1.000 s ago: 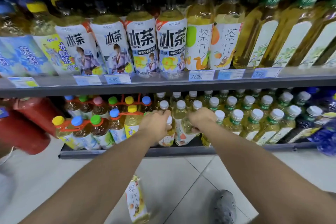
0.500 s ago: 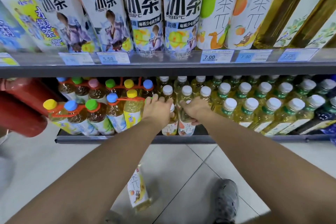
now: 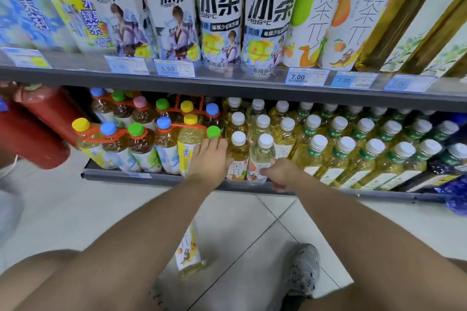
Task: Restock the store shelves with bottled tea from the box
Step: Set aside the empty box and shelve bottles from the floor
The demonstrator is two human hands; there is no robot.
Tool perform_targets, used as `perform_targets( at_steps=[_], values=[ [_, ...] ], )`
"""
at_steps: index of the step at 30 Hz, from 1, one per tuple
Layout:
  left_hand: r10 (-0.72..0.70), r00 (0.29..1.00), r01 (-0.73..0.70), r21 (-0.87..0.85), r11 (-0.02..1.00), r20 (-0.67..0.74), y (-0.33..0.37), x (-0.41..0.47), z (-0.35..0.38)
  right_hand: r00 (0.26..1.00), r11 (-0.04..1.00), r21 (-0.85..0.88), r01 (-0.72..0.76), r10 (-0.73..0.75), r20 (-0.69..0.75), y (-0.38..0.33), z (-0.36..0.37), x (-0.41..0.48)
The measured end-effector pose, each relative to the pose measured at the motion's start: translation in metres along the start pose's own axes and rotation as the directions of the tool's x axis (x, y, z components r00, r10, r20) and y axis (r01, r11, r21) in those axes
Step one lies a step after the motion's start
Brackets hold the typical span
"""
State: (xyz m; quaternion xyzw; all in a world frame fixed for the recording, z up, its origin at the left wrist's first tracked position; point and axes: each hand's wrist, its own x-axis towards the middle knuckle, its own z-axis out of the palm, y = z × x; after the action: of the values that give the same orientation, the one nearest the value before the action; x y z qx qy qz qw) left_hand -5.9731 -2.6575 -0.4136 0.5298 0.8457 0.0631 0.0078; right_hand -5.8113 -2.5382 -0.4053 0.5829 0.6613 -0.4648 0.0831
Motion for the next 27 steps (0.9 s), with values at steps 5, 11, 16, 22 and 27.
perform_targets(
  at_steps=[5, 11, 16, 22, 27],
  values=[
    [-0.113, 0.99, 0.116, -0.029, 0.993, 0.089, -0.027, -0.058, 0.021, 0.983, 0.983, -0.183, 0.022, 0.013, 0.184, 0.018, 0.057, -0.012],
    [-0.249, 0.907, 0.259, 0.016, 0.966, 0.341, -0.079, -0.107, 0.058, 0.952, 0.929, -0.344, 0.134, -0.025, 0.305, 0.021, 0.146, -0.003],
    [-0.446, 0.7, 0.567, -0.055, 0.822, 0.558, -0.123, -0.131, 0.113, 0.909, 0.84, -0.486, 0.242, -0.021, 0.417, 0.028, 0.222, 0.026],
    [-0.5, 0.435, 0.86, -0.182, 0.476, 0.749, -0.132, -0.127, 0.192, 0.897, 0.829, -0.517, 0.212, 0.045, 0.44, 0.038, 0.264, 0.074],
    [-0.568, 0.301, 0.953, -0.221, 0.207, 0.766, -0.122, -0.116, 0.227, 0.915, 0.916, -0.398, 0.051, 0.117, 0.387, 0.043, 0.269, 0.107]
  ],
)
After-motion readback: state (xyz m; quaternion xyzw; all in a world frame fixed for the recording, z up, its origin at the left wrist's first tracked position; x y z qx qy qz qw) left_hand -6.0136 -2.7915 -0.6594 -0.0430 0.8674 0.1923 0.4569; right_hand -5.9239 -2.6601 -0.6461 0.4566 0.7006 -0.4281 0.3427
